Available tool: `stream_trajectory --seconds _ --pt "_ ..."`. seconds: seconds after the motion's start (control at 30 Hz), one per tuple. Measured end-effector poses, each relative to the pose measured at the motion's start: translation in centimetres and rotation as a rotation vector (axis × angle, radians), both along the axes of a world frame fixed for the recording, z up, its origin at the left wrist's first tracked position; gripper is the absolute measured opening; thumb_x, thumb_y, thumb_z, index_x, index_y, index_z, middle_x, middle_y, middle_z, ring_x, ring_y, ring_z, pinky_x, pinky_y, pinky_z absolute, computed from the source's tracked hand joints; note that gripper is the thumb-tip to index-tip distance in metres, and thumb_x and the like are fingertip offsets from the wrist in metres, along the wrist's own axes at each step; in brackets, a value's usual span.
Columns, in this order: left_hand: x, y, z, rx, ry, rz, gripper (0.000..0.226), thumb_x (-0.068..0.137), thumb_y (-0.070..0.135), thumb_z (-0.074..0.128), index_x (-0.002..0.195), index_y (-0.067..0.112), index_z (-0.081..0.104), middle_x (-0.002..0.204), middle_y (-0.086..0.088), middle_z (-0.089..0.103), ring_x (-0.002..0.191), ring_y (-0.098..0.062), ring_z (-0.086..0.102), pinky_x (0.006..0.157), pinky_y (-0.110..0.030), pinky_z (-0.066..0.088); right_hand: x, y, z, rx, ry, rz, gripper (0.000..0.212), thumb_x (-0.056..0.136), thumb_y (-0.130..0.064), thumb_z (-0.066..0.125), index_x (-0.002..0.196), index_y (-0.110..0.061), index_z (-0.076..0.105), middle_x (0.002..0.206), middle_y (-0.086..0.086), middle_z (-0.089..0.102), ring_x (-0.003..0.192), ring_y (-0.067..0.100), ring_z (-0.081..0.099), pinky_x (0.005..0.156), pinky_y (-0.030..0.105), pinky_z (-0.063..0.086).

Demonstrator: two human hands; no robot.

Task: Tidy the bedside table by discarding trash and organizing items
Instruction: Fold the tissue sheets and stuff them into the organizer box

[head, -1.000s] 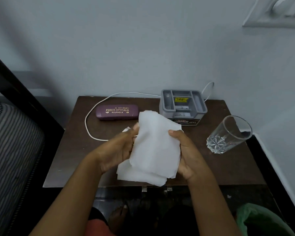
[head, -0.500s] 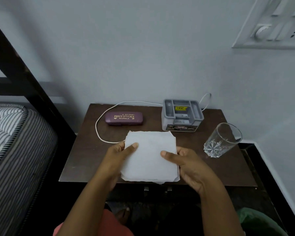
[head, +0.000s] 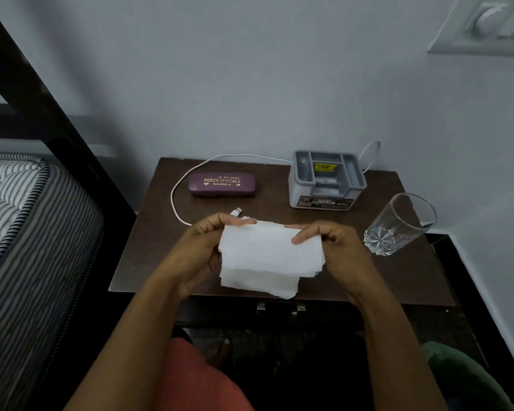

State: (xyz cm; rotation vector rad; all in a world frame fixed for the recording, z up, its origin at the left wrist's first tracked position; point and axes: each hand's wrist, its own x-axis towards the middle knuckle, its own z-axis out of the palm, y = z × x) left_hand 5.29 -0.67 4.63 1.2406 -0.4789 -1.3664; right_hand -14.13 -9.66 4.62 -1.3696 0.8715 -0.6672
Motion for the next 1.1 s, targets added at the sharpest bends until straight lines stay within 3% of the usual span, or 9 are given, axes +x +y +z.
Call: stream_trajectory --seconds 0.13,0.3,0.47,0.6,0.73,0.87,0.93,1.0,1.1 --pt "-0.4 0.0 0.2 0.052 0.054 0.054 0.022 0.092 0.013 0.048 0.103 0.010 0.067 0.108 -0.011 0.071 0.081 -0.015 0.068 0.059 -0.022 0.057 0.2 -0.1 -0.2 -0.066 0.035 -0.012 0.041 0.079 0.023 0.044 0.066 -0.007 0.069 0.096 -0.003 0.074 0.087 0.016 0.069 0.056 0.033 0.055" --pt "-0.5 -0.1 0.0 0.158 0.028 -0.007 0.050 0.086 0.053 0.051 0.116 0.015 0.064 0.117 -0.001 0.069 0.103 -0.017 0.066 0.077 -0.033 0.058 0.2 0.3 0.1 -0.062 0.047 0.002 0.046 0.083 0.018 0.040 0.067 -0.012 0.070 0.105 -0.008 0.069 0.091 0.011 0.065 0.045 0.022 0.048" --pt "-0.9 -0.1 -0.1 0.108 -0.042 0.059 0.041 0.080 0.010 0.067 0.120 0.016 0.060 0.117 -0.006 0.068 0.094 -0.018 0.066 0.074 -0.030 0.056 0.1 0.6 0.8 0.085 -0.055 -0.062 0.032 0.090 0.001 0.046 0.092 -0.019 0.071 0.107 -0.001 0.071 0.089 0.014 0.066 0.062 0.027 0.050" --pt "-1.0 -0.2 0.1 0.038 -0.034 0.133 0.033 0.081 0.008 0.066 0.110 0.022 0.062 0.098 0.002 0.073 0.080 -0.011 0.070 0.071 -0.029 0.057 0.5 0.8 1.2 0.379 -0.153 -0.114 0.031 0.092 -0.038 0.046 0.117 -0.023 0.057 0.107 0.003 0.071 0.092 0.017 0.067 0.068 0.031 0.056" --pt "-0.8 0.4 -0.3 -0.005 -0.195 0.064 0.040 0.078 0.016 0.070 0.116 0.027 0.060 0.116 0.001 0.069 0.093 -0.009 0.067 0.076 -0.029 0.053 1.0 0.6 1.7 0.056 0.087 -0.110 0.047 0.080 -0.013 0.070 0.122 -0.024 0.050 0.099 0.000 0.072 0.085 0.011 0.070 0.066 0.027 0.057" --pt "-0.3 -0.4 1.5 -0.207 -0.704 -0.114 0.074 0.062 0.031 0.084 0.127 0.040 0.049 0.129 0.020 0.057 0.123 0.006 0.047 0.098 -0.022 0.041 0.4 -0.2 4.8 -0.300 0.334 0.104 0.047 0.077 -0.017 0.073 0.114 -0.036 0.050 0.096 -0.005 0.068 0.088 0.010 0.065 0.079 0.035 0.055" --pt "-1.1 -2.3 2.7 -0.238 -0.850 -0.303 0.067 0.063 0.028 0.084 0.121 0.040 0.053 0.116 0.019 0.064 0.114 0.007 0.053 0.093 -0.018 0.042 0.3 -0.6 6.7 -0.498 0.573 0.222 0.045 0.078 -0.026 0.071 0.112 -0.043 0.046 0.098 -0.012 0.063 0.092 0.008 0.061 0.081 0.037 0.053" --pt "-2.1 -4.6 3.7 -0.225 -0.973 -0.409 0.041 0.067 0.024 0.082 0.103 0.033 0.065 0.095 0.014 0.071 0.091 0.006 0.063 0.080 -0.019 0.047 0.2 -1.5 8.6 -0.640 0.749 0.252 0.045 0.079 -0.029 0.068 0.114 -0.043 0.043 0.103 -0.015 0.058 0.097 0.011 0.059 0.082 0.037 0.051" --pt "-3.3 -8.1 5.2 -0.243 -0.835 -0.358 0.009 0.073 0.017 0.077 0.076 0.019 0.069 0.070 0.005 0.070 0.058 0.002 0.060 0.059 -0.017 0.047 -0.6 -4.4 10.9 -0.673 0.697 0.169 0.053 0.075 -0.030 0.072 0.118 -0.040 0.042 0.109 -0.006 0.062 0.098 0.016 0.060 0.082 0.038 0.052"
